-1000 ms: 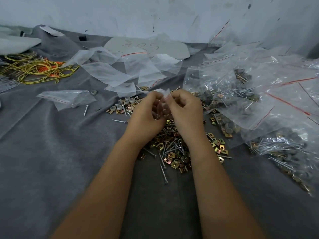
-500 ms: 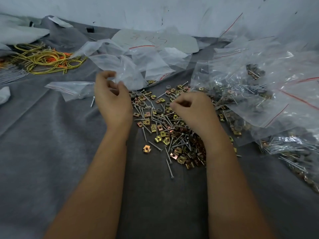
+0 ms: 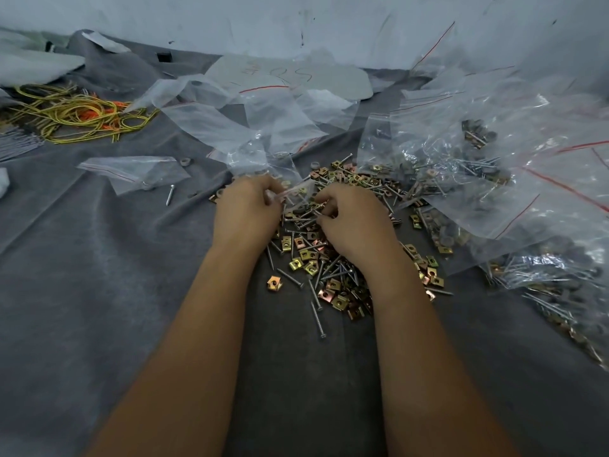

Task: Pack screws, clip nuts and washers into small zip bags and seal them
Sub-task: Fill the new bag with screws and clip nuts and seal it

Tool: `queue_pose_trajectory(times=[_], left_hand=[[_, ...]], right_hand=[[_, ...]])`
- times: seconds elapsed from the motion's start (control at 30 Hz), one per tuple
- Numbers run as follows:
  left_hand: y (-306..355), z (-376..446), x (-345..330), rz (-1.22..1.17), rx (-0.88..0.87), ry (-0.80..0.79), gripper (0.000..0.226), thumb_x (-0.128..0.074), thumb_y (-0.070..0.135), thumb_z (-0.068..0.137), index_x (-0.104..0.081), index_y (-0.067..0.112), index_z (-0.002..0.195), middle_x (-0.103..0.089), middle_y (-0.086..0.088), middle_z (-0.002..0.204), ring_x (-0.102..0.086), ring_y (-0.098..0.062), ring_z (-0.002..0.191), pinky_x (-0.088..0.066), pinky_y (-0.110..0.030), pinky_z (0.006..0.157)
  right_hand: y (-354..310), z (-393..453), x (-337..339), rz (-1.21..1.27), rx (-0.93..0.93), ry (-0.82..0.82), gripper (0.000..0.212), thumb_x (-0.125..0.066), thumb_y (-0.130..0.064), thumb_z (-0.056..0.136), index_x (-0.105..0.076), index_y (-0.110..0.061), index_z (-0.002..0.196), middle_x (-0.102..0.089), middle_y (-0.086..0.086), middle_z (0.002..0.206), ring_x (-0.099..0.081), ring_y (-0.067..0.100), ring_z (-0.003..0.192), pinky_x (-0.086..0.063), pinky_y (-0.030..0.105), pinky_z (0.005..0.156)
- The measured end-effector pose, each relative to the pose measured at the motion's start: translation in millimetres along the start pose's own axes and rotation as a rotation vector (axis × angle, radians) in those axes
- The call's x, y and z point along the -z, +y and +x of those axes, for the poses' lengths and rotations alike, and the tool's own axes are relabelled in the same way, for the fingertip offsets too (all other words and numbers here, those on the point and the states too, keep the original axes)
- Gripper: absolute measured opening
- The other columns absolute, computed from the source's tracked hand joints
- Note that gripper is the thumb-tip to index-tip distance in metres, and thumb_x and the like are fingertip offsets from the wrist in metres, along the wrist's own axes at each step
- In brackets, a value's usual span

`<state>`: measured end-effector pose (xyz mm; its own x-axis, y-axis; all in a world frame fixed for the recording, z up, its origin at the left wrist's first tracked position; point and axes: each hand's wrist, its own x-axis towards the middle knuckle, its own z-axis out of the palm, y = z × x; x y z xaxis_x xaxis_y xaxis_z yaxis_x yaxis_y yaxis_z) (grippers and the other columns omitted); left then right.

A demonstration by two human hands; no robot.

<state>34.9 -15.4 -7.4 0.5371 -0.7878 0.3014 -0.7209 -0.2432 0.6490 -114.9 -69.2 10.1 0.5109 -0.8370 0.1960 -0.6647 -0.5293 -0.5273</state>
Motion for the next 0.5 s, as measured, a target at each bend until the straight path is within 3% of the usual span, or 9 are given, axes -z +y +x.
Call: queue_pose_trajectory(times=[0.1,0.23,0.33,0.5], left_hand=[[2,-1,0,0.013,-0.002,-0.022,0.004,-0.067,0.03,0.087,-0.067,0.028,0.084,-0.053,0.011,0.066,-0.052,-0.01,0.064,-0.035,-0.026,0.055],[5,-4,-2,0.068,-0.009,0.094,0.015,-0.057,0.036,0.094,-0.061,0.023,0.087,-0.061,0.006,0.076,-0.058,-0.018,0.072,-0.044,-0.032,0.06],[7,-5,-2,0.01,-0.011,0.162,0.012,-0.057,0.033,0.095,-0.056,0.023,0.09,-0.059,0.007,0.07,-0.056,-0.016,0.069,-0.041,-0.032,0.057],[12,-9,-3,-0.011,-0.085,0.154,0.007,-0.057,0.032,0.095,-0.061,0.026,0.092,-0.055,0.009,0.064,-0.054,-0.012,0.062,-0.035,-0.026,0.052]], right_hand=[[3,2,-1,0.127,-0.042,0.053,0.02,-0.066,-0.015,0.09,-0.069,-0.018,0.11,-0.069,0.0,0.1,-0.06,0.014,0.088,-0.048,0.03,0.078],[5,4,3,0.194,-0.02,0.161,0.015,-0.056,-0.012,0.096,-0.07,-0.012,0.102,-0.066,0.001,0.101,-0.054,0.008,0.087,-0.038,0.022,0.075],[1,3,6,0.314,-0.002,0.219,0.013,-0.053,-0.013,0.098,-0.066,-0.015,0.1,-0.064,-0.001,0.1,-0.054,0.007,0.087,-0.039,0.015,0.069],[-8,0,5,0.36,0.116,0.229,0.019,-0.058,-0.009,0.094,-0.072,-0.016,0.104,-0.061,-0.001,0.101,-0.055,0.006,0.093,-0.041,0.008,0.08]])
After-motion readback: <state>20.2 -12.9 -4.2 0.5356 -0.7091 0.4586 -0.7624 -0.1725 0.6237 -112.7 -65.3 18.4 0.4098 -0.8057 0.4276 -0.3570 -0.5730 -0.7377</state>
